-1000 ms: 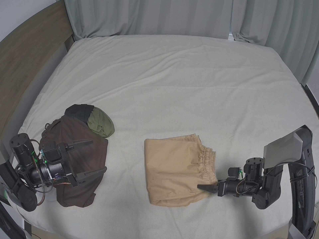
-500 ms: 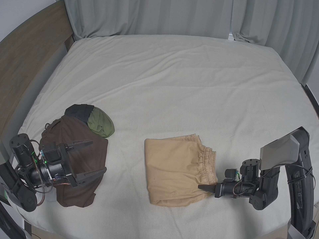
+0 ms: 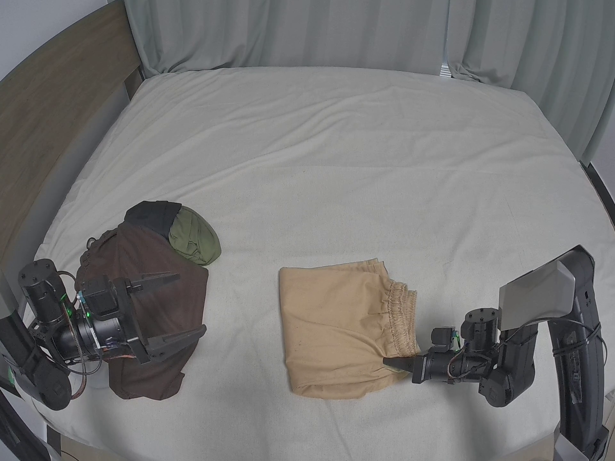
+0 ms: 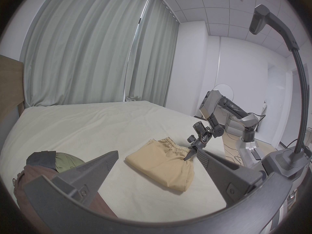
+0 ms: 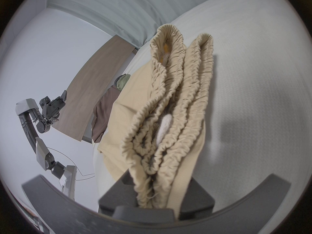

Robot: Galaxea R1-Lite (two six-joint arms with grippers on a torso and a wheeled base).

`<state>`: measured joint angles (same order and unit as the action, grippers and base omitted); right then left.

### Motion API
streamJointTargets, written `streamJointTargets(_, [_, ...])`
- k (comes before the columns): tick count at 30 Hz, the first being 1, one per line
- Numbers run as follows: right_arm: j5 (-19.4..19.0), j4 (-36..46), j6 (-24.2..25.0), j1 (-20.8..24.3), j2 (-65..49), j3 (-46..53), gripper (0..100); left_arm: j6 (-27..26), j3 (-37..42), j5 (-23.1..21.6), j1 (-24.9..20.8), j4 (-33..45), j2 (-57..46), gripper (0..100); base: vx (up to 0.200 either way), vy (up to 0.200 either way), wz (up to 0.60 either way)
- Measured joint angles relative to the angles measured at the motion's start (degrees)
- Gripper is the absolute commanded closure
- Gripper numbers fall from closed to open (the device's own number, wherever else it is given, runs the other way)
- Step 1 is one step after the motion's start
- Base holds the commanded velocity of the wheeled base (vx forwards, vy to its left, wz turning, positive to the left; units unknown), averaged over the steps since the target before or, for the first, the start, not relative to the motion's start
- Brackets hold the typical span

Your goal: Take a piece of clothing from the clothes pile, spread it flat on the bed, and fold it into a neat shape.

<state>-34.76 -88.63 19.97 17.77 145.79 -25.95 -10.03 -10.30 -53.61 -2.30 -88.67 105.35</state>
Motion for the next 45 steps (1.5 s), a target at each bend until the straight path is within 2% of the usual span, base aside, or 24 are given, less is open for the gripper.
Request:
streamJointTargets(22, [-0.41, 0.06, 0.01, 2.78, -11.84, 1.79, 100, 0.07, 0.88, -0.09, -0.09, 0.0, -1.0, 0, 0.0, 0.0, 0.0])
streamJointTargets(32, [-2.61, 0.3, 0.28, 5.02, -17.7, -0.28, 100, 0.1, 1.07, -0.11, -0.01, 0.0, -1.05, 0, 0.0, 0.0, 0.0])
streamJointTargets(40, [-2.83, 0.38, 3.18, 5.73, -20.76, -3.1, 100, 0.05, 1.32, -1.94, -0.01, -0.06, -1.07, 0, 0.0, 0.0, 0.0])
streamJointTargets(45, [-2.88, 0.41, 6.68, 5.79, -22.39, -6.21, 100, -0.17, 1.46, -2.22, 0.18, -0.06, -1.07, 0, 0.0, 0.0, 0.0])
